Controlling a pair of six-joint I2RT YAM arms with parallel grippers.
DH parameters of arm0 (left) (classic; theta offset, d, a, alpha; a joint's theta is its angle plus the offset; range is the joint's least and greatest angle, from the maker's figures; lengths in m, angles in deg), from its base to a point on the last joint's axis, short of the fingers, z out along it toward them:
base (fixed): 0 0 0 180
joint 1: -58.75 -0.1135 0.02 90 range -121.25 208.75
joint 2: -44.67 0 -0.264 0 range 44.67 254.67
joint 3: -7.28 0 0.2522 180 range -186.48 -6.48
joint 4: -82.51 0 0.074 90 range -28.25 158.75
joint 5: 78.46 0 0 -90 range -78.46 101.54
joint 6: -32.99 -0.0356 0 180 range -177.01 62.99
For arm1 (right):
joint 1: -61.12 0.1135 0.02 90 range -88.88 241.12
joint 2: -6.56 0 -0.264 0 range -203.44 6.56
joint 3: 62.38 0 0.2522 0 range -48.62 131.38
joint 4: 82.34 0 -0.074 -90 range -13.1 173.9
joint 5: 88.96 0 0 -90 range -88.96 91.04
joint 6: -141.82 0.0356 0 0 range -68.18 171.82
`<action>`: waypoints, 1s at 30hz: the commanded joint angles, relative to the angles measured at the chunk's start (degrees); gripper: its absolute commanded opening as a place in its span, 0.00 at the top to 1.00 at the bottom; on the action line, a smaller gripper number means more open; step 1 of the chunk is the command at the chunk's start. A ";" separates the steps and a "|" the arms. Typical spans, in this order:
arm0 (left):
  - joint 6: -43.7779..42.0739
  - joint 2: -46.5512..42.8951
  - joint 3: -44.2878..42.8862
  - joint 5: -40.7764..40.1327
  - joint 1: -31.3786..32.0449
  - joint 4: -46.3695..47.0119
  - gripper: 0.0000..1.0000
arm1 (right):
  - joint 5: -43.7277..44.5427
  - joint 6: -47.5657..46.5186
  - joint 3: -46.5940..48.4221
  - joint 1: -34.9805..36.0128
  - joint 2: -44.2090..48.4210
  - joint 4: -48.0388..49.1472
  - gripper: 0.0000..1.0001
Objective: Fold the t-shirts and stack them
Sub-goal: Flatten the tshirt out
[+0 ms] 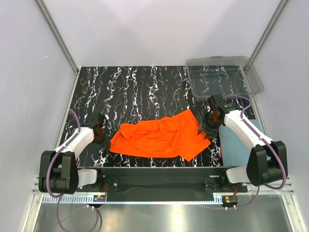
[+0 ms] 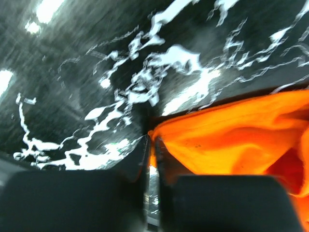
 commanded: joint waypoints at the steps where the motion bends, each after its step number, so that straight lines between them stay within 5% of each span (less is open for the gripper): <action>1: -1.80 1.06 0.13 -2.91 -1.81 5.57 1.00 | 2.62 1.34 -0.61 -2.48 -1.47 1.40 0.51; 7: -3.21 -4.48 -3.75 -7.84 -2.96 1.70 1.00 | -0.36 1.35 -3.25 -5.12 -7.71 5.09 0.49; 26: -5.14 -0.45 -4.72 -5.64 -5.68 3.63 1.00 | 2.80 3.02 -10.46 -5.12 -13.16 13.18 0.55; 30: -4.97 -0.80 -4.28 -5.46 -5.77 3.63 1.00 | 2.53 4.42 -11.60 -4.95 -13.52 14.67 0.68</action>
